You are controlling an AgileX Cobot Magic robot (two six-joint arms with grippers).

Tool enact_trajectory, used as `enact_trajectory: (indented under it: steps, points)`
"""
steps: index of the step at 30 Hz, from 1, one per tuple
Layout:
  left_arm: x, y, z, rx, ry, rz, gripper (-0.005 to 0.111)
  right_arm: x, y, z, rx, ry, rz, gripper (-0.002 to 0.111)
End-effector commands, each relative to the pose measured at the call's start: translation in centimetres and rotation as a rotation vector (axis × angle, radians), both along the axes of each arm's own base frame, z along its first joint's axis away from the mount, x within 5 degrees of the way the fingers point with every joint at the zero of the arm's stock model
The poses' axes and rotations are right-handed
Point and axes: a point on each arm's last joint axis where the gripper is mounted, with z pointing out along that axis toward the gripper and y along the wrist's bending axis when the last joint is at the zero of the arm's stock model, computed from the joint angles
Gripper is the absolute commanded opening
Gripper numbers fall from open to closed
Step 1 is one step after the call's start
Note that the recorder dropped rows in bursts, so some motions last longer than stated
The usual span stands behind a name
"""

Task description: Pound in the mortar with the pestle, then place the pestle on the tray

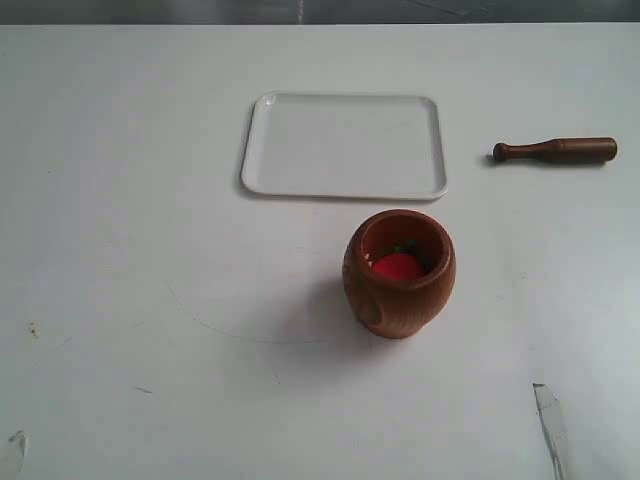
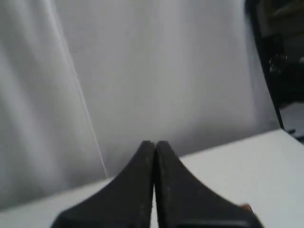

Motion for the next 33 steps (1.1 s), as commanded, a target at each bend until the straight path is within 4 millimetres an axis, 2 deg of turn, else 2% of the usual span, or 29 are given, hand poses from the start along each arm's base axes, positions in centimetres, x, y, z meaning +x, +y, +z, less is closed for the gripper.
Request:
enact_trajectory:
  steps: [1,4,6,9,11,13,15,17,19,22,25,27,30,33]
  points:
    - [0.0,-0.1,0.0,-0.015,-0.004,-0.006,0.0,-0.5,-1.1,2.1,0.149,-0.237,-0.083,0.0]
    - [0.0,-0.1,0.0,-0.015,-0.004,-0.006,0.0,-1.0,-1.6,3.0,0.277,-0.349,-0.088,0.0]
    - [0.0,-0.1,0.0,-0.015,-0.004,-0.006,0.0,-1.5,-1.8,3.8,0.243,-0.458,-0.11,0.0]
    - [0.0,-0.1,0.0,-0.015,-0.004,-0.006,0.0,-2.1,-1.2,5.2,0.084,-0.634,-0.12,0.0]
    - [0.0,-0.1,0.0,-0.015,-0.004,-0.006,0.0,-2.1,-0.4,7.2,-0.053,-0.709,-0.104,0.0]
    - [0.0,-0.1,0.0,-0.015,-0.004,-0.006,0.0,-1.3,0.3,9.4,-0.177,-0.73,-0.093,0.0]
    - [0.0,-0.1,0.0,-0.015,-0.004,-0.006,0.0,0.6,1.0,11.5,-0.301,-0.69,-0.09,0.0]
    - [0.0,-0.1,0.0,-0.015,-0.004,-0.006,0.0,3.7,1.7,13.3,-0.428,-0.546,-0.086,0.0]
    - [0.0,-0.1,0.0,-0.015,-0.004,-0.006,0.0,7.2,2.1,14.7,-0.602,-0.289,-0.057,0.0]
    - [0.0,-0.1,0.0,-0.015,-0.004,-0.006,0.0,12.5,2.0,14.6,-0.857,0.22,-0.013,0.0]
    - [0.0,-0.1,0.0,-0.015,-0.004,-0.006,0.0,16.8,2.5,12.7,-1.054,0.672,0.093,0.0]
    - [0.0,-0.1,0.0,-0.015,-0.004,-0.006,0.0,18.6,4.1,11.1,-1.209,0.869,0.278,0.0]
    - [0.0,-0.1,0.0,-0.015,-0.004,-0.006,0.0,20.1,7.2,8.6,-1.364,1.01,0.617,0.0]
    - [0.0,-0.1,0.0,-0.015,-0.004,-0.006,0.0,21.9,9.7,6.2,-1.462,0.988,0.746,0.0]
